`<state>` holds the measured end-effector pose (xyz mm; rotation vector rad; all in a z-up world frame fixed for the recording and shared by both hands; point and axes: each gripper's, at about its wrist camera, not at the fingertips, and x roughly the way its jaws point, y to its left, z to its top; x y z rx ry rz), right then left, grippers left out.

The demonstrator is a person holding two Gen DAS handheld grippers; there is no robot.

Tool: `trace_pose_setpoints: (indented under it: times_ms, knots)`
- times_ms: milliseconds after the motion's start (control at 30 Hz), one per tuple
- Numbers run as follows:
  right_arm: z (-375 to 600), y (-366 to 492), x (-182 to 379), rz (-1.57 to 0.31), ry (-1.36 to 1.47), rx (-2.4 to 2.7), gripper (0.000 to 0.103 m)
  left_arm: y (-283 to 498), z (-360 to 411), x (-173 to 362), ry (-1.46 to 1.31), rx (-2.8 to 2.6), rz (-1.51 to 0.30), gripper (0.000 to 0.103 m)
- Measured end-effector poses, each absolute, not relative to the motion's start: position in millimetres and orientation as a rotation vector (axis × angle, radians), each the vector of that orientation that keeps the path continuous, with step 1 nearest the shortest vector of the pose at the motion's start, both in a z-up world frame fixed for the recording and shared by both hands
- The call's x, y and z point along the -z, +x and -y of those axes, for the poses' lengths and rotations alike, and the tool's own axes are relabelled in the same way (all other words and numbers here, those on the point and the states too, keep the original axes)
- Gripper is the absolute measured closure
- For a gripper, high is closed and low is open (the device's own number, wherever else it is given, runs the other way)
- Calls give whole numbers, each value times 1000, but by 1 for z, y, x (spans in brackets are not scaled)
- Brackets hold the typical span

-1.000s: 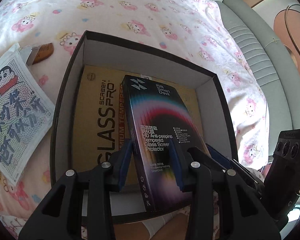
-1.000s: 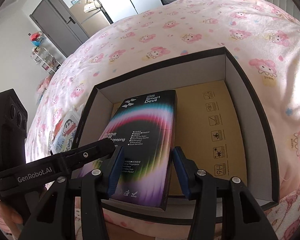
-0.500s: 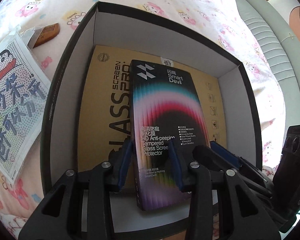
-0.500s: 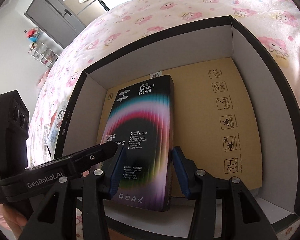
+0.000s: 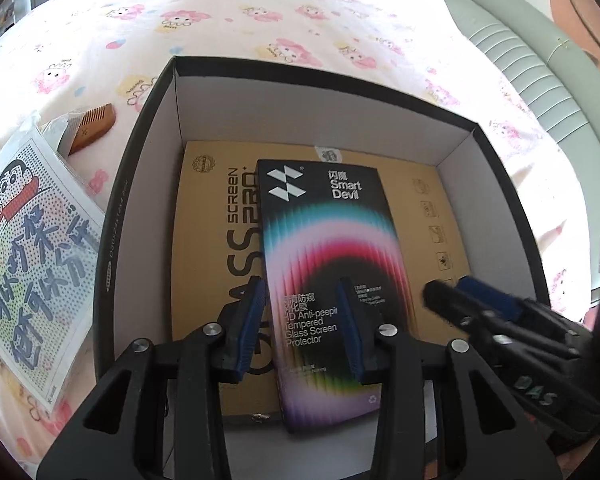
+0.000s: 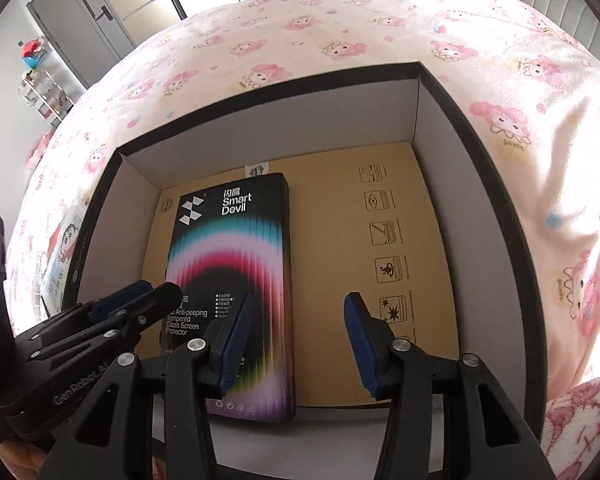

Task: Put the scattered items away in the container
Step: 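Open the left gripper to release the box inside the container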

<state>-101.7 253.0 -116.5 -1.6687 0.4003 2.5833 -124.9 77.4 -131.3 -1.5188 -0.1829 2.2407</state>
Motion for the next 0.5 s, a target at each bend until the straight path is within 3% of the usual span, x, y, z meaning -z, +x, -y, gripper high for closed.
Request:
trace_pose_setpoints:
  times_ms: [500]
  knots:
    - [-236, -112, 141, -675, -1934, -2536, 58, -130, -64, 116, -1432, -2223, 327, 75]
